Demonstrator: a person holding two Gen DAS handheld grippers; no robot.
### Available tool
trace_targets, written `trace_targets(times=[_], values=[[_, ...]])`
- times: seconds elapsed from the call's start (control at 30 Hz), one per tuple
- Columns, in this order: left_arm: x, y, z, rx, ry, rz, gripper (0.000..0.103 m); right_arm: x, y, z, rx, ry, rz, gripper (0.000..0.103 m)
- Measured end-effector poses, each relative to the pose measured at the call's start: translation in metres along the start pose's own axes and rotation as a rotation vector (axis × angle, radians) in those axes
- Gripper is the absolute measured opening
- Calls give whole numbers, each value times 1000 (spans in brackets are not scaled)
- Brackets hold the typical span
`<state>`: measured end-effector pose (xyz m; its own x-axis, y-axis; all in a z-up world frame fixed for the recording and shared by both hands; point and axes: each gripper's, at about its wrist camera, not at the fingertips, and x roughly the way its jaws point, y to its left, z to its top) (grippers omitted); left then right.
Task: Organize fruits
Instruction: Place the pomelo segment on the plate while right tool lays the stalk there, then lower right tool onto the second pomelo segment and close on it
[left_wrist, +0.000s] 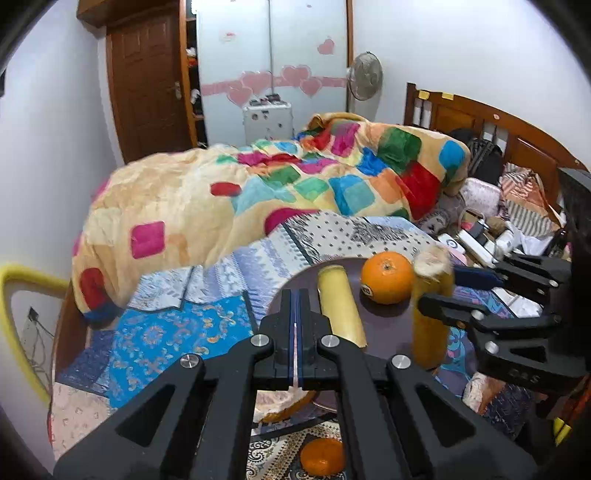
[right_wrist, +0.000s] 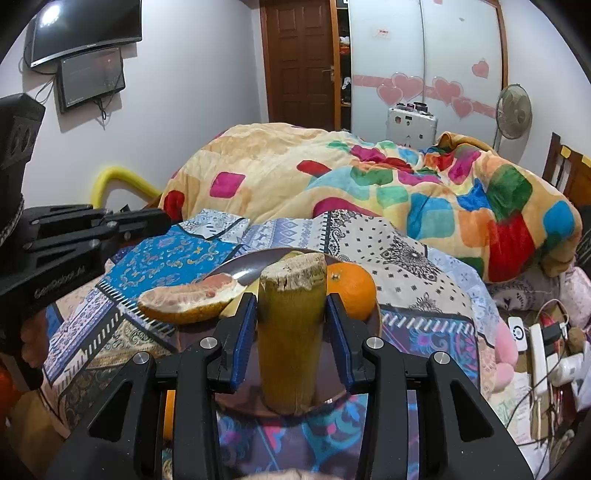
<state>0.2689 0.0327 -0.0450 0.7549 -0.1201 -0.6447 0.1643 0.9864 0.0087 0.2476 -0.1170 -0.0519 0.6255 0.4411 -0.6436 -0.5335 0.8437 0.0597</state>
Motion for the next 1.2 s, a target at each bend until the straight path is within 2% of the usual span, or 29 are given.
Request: trace_targets(times=[0.1, 0.23, 0.37, 0.43, 0.6, 0.77, 1.0, 1.2], values=[[4, 6, -4, -3, 8, 10, 1, 10, -2, 3, 7, 4, 9, 35], [16, 15, -13, -19, 58, 26, 3, 24, -4, 6, 24, 13, 20, 35], [29, 25, -22, -63, 100, 5, 8, 33, -6, 7, 42, 29, 22, 37], [31, 26, -26, -67, 108, 2, 11, 32, -6, 5, 37, 35, 18, 41], [24, 21, -30, -62, 112, -2, 16, 16, -9, -3, 25, 27, -8, 42], [0, 15, -34, -81, 85, -6, 54, -9, -16, -12, 49, 10, -9, 45], [-36, 3, -41, -82, 65, -9, 65, -43, -17, -31, 62, -11, -35, 61], [-60, -13, -61, -47, 56, 0, 72, -68, -11, -57, 46, -14, -62, 63]])
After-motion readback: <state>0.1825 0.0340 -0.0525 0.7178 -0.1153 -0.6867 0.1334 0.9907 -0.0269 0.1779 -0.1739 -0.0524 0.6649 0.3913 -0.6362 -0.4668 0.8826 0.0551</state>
